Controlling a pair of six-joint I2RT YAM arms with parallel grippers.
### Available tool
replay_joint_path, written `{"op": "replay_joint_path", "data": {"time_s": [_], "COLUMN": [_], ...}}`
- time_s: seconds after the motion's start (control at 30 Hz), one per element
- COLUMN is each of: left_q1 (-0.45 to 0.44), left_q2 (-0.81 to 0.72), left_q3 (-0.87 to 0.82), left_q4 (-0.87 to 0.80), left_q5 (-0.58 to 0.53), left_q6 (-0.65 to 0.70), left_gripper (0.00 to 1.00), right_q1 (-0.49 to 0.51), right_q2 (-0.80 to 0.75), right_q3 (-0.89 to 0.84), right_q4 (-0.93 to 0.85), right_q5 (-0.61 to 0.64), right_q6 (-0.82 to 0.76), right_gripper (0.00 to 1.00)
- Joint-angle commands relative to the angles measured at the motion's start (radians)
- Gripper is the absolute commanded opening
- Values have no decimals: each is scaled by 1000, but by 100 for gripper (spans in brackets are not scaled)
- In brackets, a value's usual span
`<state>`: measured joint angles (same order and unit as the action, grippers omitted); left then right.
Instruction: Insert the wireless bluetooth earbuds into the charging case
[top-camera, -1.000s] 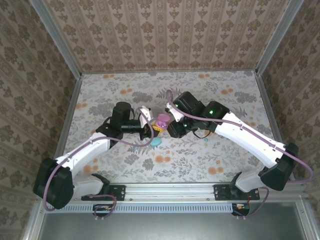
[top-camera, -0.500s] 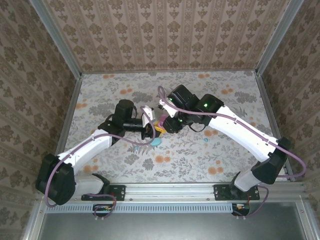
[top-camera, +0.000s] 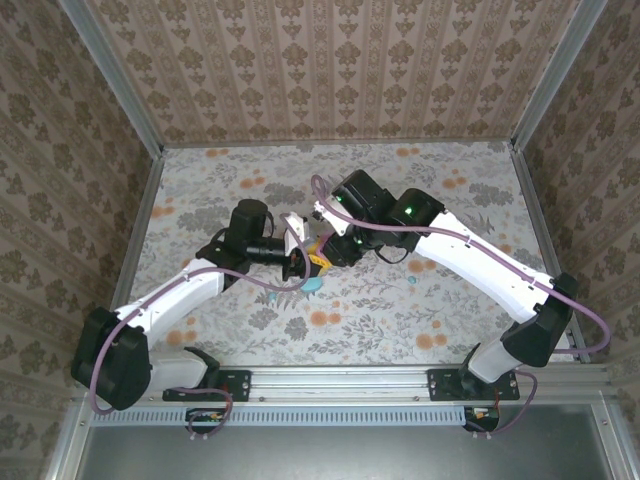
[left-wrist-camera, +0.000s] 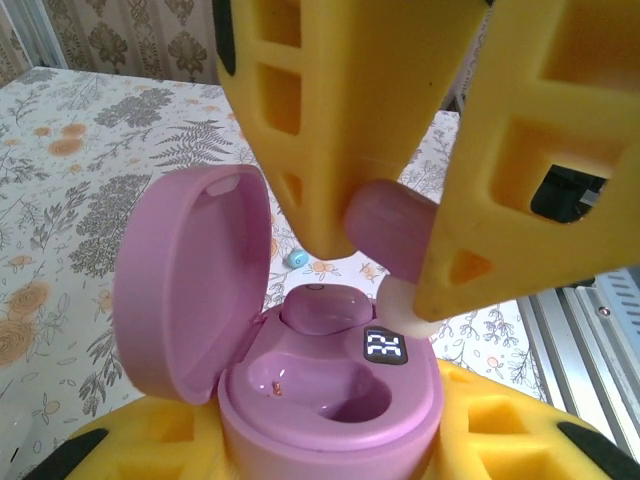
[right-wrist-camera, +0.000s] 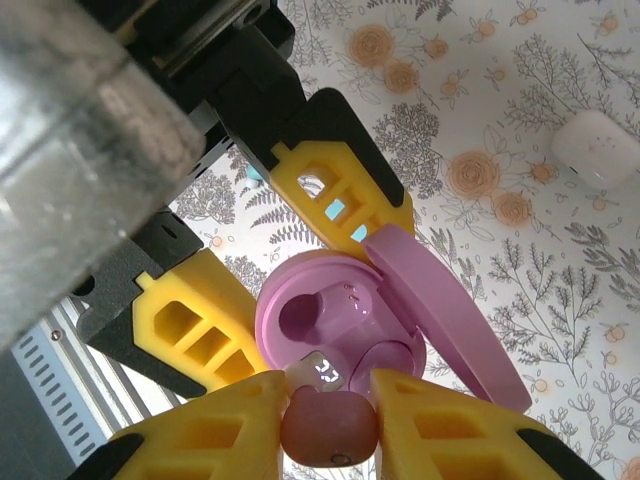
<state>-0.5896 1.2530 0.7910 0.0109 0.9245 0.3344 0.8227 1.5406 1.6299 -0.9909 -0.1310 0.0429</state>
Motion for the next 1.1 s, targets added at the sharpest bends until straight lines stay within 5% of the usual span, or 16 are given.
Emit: {"op": "replay_joint_path", "data": {"time_s": [0.0, 1.07], "left_q1": [-7, -4], "left_q2": [-13, -39], "left_q3": [24, 4], "left_q4": [20, 119], "left_q5": [42, 60], "left_q6": [14, -52], "left_gripper": [34, 34], "right_q1": [7, 13], "right_q2": [13, 16], "right_q3": [26, -51], "right_q4": [23, 84], "right_q5": [-11, -9], "right_q6": [-26, -77], "right_gripper": [27, 28]}}
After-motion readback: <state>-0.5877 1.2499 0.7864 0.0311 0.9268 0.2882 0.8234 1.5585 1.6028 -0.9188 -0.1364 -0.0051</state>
